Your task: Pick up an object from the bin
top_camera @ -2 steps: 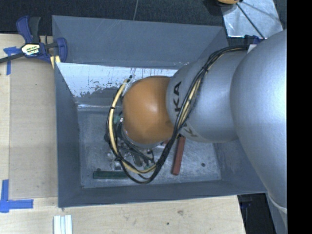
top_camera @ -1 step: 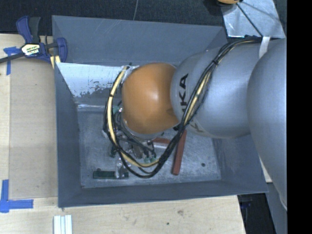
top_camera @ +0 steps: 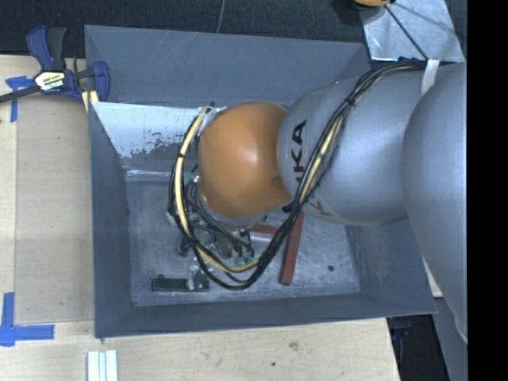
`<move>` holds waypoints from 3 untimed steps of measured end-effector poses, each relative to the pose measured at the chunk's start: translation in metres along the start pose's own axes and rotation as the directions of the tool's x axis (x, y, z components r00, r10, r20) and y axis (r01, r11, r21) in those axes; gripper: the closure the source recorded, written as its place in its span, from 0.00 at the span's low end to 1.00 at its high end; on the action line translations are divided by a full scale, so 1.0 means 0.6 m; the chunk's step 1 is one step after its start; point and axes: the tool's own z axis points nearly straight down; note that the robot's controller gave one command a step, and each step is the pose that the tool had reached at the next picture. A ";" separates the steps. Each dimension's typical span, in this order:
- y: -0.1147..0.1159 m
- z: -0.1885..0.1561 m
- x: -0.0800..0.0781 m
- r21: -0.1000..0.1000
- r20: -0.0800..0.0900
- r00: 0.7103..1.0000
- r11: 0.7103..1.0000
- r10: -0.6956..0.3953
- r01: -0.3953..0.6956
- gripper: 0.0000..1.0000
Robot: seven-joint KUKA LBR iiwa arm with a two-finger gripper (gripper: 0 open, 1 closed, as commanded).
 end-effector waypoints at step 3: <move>-0.014 -0.081 -0.011 0.000 0.001 0.997 0.997 -0.074 0.074 1.00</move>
Offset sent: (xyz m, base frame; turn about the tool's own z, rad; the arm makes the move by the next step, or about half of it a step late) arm 0.0000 0.0000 0.0000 0.0000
